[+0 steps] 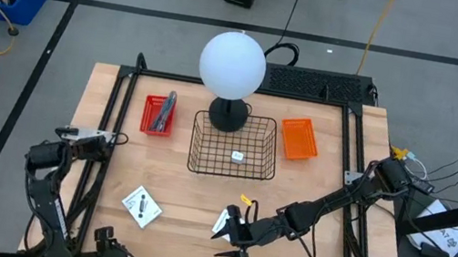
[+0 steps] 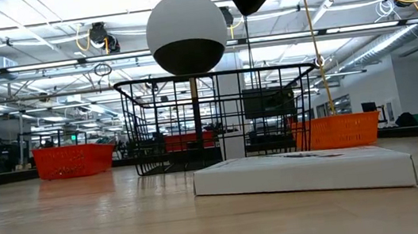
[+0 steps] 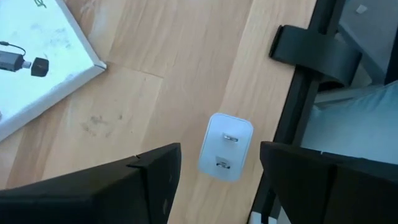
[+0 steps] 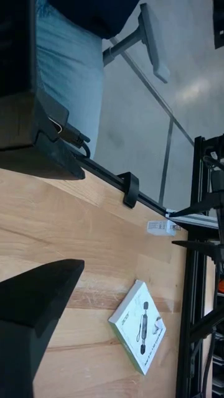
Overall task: Pick and place items into bin
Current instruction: Put the white charger adapter into the black wire basket
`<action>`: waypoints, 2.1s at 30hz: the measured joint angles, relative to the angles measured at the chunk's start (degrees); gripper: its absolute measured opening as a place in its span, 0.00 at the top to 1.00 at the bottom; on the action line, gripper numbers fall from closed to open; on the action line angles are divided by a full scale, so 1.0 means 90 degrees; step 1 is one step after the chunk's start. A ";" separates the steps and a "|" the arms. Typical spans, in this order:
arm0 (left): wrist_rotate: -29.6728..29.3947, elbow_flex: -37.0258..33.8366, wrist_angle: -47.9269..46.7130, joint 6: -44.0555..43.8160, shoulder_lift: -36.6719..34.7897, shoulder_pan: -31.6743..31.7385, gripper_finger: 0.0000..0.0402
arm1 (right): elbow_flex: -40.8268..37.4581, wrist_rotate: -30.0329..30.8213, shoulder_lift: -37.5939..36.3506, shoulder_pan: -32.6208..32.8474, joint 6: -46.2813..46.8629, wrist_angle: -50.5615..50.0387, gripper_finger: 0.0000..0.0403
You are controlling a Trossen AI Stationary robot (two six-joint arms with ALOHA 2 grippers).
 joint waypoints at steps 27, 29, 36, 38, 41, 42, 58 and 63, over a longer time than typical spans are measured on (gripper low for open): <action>0.0290 -0.0481 0.0628 -0.0163 0.0009 0.0187 0.43 | -0.0002 0.0000 0.0000 0.0002 0.0000 0.0046 0.48; 0.0295 -0.0481 0.0619 -0.0130 0.0009 0.0182 0.43 | -0.0002 0.0000 0.0000 0.0001 0.0000 0.0046 0.48; 0.0417 -0.0481 0.0624 -0.0097 0.0009 0.0182 0.57 | -0.0002 0.0000 0.0000 0.0002 0.0000 0.0046 0.48; 0.0414 -0.0481 0.0624 -0.0026 0.0009 0.0182 0.66 | -0.0002 0.0000 0.0000 0.0002 0.0000 0.0046 0.48; 0.0378 -0.0481 0.0567 0.0009 0.0009 0.0193 0.74 | -0.0002 0.0000 0.0000 0.0002 0.0000 0.0046 0.48; 0.0306 -0.0481 0.0508 0.0014 0.0009 0.0201 0.74 | -0.0002 0.0000 0.0000 0.0002 0.0000 0.0046 0.48; -0.1595 -0.0481 -0.0283 0.0773 -0.0154 0.1231 0.69 | -0.0005 0.0000 -0.0007 0.0012 0.0000 -0.0118 0.48; -0.2426 -0.0481 -0.0432 0.1250 -0.0438 0.1724 0.73 | -0.0005 -0.0012 -0.0017 0.0015 0.0000 -0.0297 0.48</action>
